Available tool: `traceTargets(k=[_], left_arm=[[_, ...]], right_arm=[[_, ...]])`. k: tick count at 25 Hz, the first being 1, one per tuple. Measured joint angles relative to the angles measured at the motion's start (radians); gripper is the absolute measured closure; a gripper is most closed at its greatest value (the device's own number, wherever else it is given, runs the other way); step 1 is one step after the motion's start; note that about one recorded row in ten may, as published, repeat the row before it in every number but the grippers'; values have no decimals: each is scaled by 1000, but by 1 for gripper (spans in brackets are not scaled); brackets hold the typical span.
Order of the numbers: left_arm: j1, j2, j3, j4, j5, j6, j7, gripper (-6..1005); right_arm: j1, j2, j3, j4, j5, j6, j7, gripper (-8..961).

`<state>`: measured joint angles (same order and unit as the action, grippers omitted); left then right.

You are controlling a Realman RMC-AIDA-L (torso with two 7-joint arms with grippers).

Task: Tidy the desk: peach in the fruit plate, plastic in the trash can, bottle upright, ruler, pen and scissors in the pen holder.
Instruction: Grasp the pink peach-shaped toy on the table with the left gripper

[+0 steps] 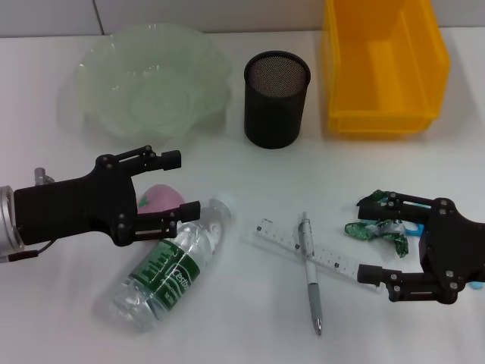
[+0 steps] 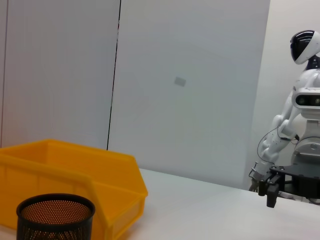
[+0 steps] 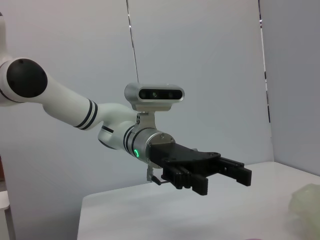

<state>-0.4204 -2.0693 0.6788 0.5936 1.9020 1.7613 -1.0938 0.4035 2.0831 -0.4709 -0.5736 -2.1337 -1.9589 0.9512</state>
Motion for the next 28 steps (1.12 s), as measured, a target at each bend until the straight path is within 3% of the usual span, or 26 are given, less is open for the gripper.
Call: traceTargets(k=[11,15,16,20,23,28], left_arm=[[-1,0,-4,2,0,-1,-10,171],[2,-2,2,105,-3,-38,-168,172],[7,-3,38,176,13,-67,-275,173],[35,-3,148,297,35,-144,-411,174],[79,-3,321,421,79,-298,-554,175],[68,-2,371,429,141,-396,-613,177]], right_arm=[[0,0,0,0,0,0,0,158],[0,0,0,0,0,0,7,159],[0,0,0,-1,-1,0,9,159],[0,0,0,-4,-3,0,16,159],[0,0,0,-5,-3,0,23,159],[0,0,0,-6,-4,0,25,159]])
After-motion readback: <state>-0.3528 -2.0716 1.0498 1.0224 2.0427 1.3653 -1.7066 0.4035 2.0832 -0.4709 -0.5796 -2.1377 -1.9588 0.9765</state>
